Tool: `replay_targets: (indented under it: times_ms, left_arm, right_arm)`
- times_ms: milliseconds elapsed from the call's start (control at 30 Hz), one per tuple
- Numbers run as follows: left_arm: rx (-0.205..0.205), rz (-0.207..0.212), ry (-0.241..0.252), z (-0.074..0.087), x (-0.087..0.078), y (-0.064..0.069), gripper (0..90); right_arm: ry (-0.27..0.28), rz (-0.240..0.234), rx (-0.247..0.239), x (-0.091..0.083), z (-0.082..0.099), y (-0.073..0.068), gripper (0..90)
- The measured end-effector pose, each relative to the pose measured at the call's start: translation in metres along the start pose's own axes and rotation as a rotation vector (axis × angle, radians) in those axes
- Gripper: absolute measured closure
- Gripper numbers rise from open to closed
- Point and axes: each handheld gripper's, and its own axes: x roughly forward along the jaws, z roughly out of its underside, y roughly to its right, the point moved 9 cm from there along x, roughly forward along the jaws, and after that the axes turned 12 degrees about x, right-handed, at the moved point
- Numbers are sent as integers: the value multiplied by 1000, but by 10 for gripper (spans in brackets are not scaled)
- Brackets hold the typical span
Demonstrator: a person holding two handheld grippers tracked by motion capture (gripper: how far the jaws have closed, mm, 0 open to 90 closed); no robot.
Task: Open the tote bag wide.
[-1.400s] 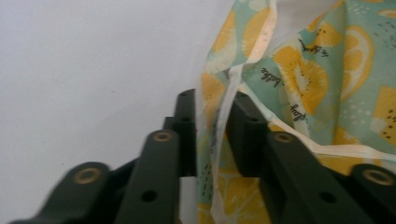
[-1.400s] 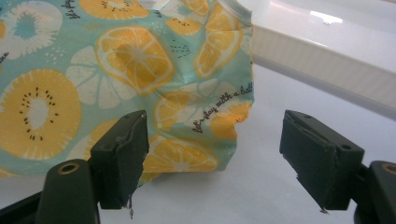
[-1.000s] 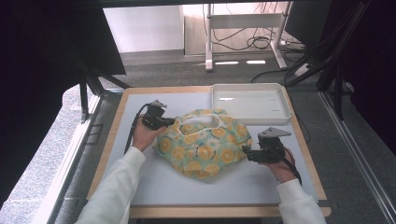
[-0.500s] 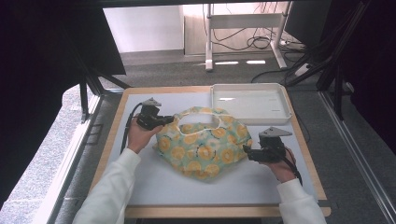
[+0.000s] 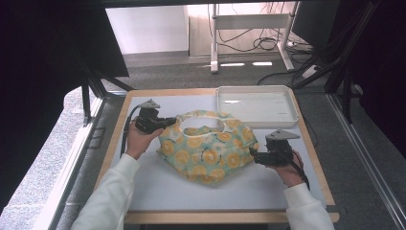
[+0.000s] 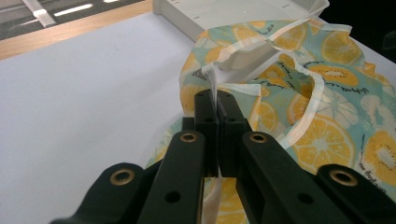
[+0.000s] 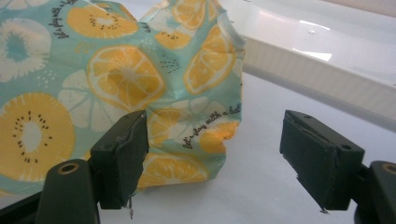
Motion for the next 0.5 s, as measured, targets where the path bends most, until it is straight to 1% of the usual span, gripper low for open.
replay_targets:
  times_ms: [33, 67, 133, 233, 333, 467, 500]
  left_arm:
    - [0, 0, 0, 0, 0, 0, 899]
    - [3, 1, -3, -1, -1, 1, 899]
    - [11, 2, -4, -2, -2, 2, 899]
    - [14, 4, 0, -3, -3, 3, 899]
    - [15, 8, 2, -3, -3, 4, 899]
    - [10, 11, 3, -2, -3, 3, 899]
    - [10, 11, 3, -2, -3, 3, 899]
  right_arm:
    - [0, 0, 0, 0, 0, 0, 234]
    - [11, -2, 6, -2, -3, -1, 234]
    - [25, 6, 1, -4, -8, -2, 234]
    - [40, 3, -1, -6, -15, -6, 234]
    - [40, -5, -9, -4, -23, -10, 235]
    - [33, -6, -40, -1, -38, -19, 240]
    - [33, -6, -40, -1, -38, -19, 240]
